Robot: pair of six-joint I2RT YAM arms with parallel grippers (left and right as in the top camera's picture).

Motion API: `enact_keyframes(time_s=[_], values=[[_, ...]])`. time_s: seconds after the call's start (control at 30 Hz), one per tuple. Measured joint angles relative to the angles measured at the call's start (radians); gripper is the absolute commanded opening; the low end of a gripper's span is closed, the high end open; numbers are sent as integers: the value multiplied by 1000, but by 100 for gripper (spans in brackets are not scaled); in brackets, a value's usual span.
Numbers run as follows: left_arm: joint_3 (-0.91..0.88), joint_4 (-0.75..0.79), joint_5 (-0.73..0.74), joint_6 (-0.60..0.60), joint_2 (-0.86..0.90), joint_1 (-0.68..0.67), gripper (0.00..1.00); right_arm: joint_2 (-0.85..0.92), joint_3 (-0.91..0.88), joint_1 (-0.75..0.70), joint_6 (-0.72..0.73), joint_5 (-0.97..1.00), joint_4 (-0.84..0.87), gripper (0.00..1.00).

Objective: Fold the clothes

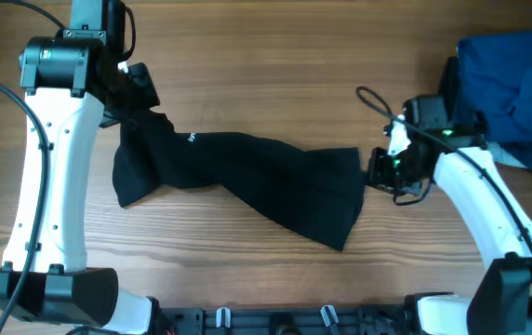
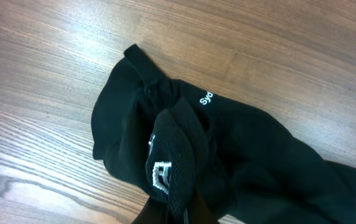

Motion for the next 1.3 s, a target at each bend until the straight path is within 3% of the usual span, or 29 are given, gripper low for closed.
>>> enact_keyframes(time_s=[0.37, 0.6, 0.67, 0.93, 1.07, 1.3], values=[[0, 10, 0, 0, 0, 0, 4, 103, -98, 194, 72, -7, 243, 28], [0, 10, 0, -3, 0, 0, 4, 184, -98, 228, 72, 24, 258, 29], [0, 10, 0, -3, 0, 0, 4, 184, -98, 228, 72, 27, 258, 5], [0, 10, 0, -3, 0, 0, 4, 184, -95, 228, 68, 55, 242, 4], [0, 10, 2, -3, 0, 0, 4, 166, -49, 223, 60, 69, 150, 4], [0, 10, 2, -3, 0, 0, 4, -27, 180, 210, -6, 122, -7, 4]])
